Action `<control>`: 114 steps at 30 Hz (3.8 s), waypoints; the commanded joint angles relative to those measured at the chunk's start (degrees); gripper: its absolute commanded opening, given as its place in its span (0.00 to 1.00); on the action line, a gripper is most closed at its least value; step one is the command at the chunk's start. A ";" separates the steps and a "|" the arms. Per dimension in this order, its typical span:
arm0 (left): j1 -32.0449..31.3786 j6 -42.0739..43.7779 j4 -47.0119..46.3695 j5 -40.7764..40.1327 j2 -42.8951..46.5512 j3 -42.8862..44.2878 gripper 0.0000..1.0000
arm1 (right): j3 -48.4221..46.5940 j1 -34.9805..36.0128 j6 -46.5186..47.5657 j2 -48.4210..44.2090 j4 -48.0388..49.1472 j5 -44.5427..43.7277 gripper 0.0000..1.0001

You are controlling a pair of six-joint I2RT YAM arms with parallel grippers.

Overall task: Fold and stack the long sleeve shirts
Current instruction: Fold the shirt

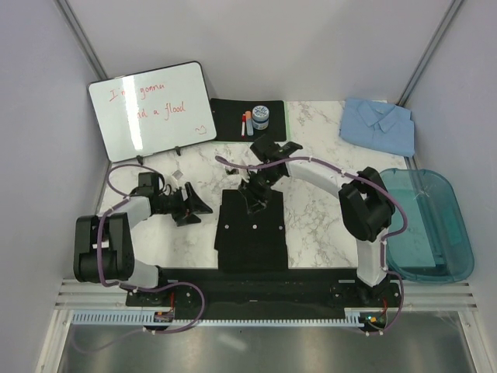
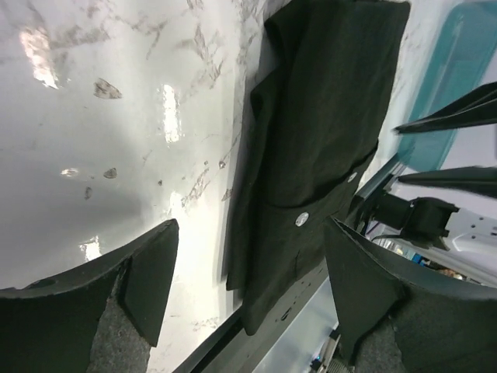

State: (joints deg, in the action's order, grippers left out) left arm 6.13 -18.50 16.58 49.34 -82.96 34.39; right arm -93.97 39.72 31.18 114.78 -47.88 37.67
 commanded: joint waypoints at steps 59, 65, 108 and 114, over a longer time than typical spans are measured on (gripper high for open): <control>-18.00 16.91 20.05 -17.59 -11.52 23.08 0.02 | 7.75 -15.02 -19.93 1.15 4.64 6.36 0.66; -14.84 29.47 36.49 -32.25 -20.74 41.25 0.02 | 11.70 -21.26 -18.26 -4.12 2.44 7.15 0.66; -51.66 20.34 32.91 -36.95 -21.31 61.51 0.76 | 23.57 -30.23 -21.49 -7.99 3.48 14.70 0.70; -42.45 24.11 29.13 -36.33 -11.18 47.72 0.58 | 23.49 -27.95 -30.99 -5.01 14.90 15.42 0.65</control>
State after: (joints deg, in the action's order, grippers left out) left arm -42.70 3.55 48.25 10.79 -99.74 89.32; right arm -70.00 9.91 7.44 107.98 -42.30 50.52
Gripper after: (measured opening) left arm 0.616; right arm 0.664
